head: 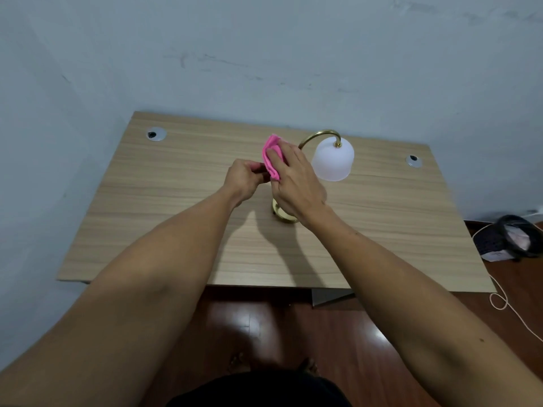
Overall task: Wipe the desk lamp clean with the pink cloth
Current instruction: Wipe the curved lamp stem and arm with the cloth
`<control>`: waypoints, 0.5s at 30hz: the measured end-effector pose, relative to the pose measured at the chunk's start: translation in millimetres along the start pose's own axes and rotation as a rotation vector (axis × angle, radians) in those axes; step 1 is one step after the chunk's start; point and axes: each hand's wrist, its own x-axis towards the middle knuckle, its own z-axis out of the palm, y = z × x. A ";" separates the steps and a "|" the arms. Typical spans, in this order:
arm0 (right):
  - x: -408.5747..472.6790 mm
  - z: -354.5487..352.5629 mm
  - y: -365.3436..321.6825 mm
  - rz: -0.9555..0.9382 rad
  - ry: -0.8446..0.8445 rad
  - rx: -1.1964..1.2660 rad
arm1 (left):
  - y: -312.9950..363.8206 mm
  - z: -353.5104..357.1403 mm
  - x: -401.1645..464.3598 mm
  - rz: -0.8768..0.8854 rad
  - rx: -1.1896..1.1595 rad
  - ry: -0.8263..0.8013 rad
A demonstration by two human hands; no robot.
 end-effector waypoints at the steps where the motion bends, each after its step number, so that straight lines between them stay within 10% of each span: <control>1: -1.7 0.1 -0.5 0.036 0.023 0.050 | -0.8 0.1 0.4 -0.004 -0.013 -0.009; 10: -11.5 5.5 11.0 -0.221 -0.119 -0.226 | 0.4 -1.9 -3.4 0.018 0.025 -0.009; 15: -17.7 2.3 -1.6 0.034 0.055 -0.030 | 0.5 1.6 -1.0 -0.021 0.014 -0.011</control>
